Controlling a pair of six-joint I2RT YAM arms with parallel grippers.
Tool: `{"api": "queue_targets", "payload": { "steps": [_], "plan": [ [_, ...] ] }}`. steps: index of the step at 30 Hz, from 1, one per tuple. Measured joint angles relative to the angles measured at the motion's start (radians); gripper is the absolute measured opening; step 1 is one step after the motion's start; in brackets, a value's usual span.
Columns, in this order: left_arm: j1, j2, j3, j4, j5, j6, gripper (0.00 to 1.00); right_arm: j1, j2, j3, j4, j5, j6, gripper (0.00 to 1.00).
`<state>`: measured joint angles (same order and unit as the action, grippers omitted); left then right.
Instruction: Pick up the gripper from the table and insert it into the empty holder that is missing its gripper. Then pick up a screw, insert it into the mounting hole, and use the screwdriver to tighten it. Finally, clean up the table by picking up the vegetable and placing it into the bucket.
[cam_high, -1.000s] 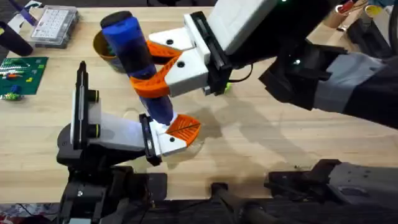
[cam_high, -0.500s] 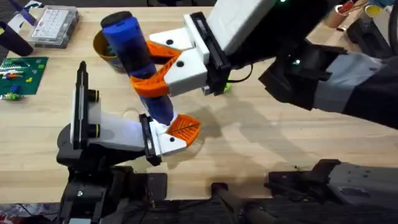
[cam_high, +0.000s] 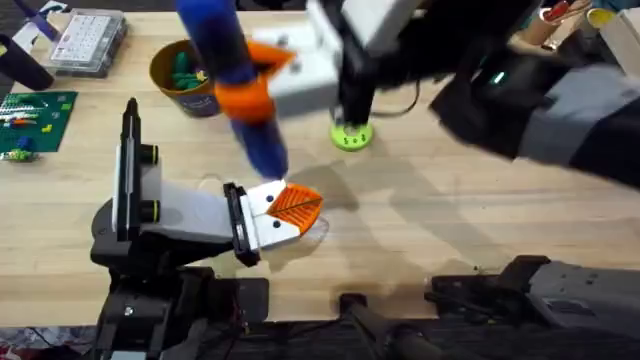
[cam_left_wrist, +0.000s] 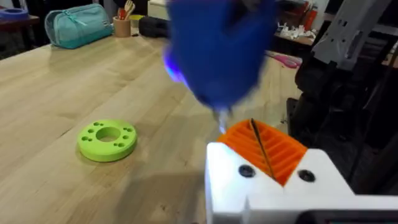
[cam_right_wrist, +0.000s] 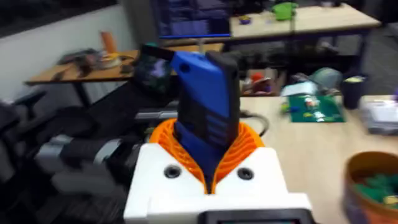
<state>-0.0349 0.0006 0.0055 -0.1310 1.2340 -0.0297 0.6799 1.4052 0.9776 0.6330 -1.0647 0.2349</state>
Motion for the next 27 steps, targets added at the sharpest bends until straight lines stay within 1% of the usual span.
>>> {"api": "queue_targets", "payload": {
  "steps": [3,7,11,15,17,20,23,25,27],
  "plan": [
    [0.000,0.000,0.000,0.000,0.000,0.001,0.005,-0.032,-0.006,0.093,-0.060,0.018,-0.008,0.025],
    [0.000,0.000,0.000,0.000,0.000,0.001,0.005,-0.041,-0.031,0.207,-0.089,0.029,-0.030,0.025],
    [0.000,0.000,0.000,0.000,0.000,0.001,0.005,-0.039,-0.056,0.274,-0.176,0.029,-0.065,0.025],
    [0.000,0.000,0.000,0.000,0.000,0.001,0.005,-0.039,-0.057,0.306,-0.325,0.045,-0.125,0.025],
    [0.000,0.000,0.000,0.000,0.000,0.001,0.005,-0.040,-0.057,0.323,-0.453,0.073,-0.171,0.025],
    [0.000,0.000,0.000,0.000,0.000,0.001,0.005,-0.043,-0.055,0.374,-0.706,0.158,-0.277,0.025],
    [0.000,0.000,0.000,0.000,0.000,0.001,0.005,-0.055,-0.050,0.444,-0.939,0.283,-0.402,0.025],
    [0.000,0.000,0.000,0.000,0.000,0.001,0.005,-0.070,-0.049,0.488,-1.059,0.379,-0.480,0.025],
    [0.000,0.000,0.000,0.000,0.000,0.001,0.005,-0.093,-0.049,0.523,-1.146,0.479,-0.548,0.025]
  ]
}}
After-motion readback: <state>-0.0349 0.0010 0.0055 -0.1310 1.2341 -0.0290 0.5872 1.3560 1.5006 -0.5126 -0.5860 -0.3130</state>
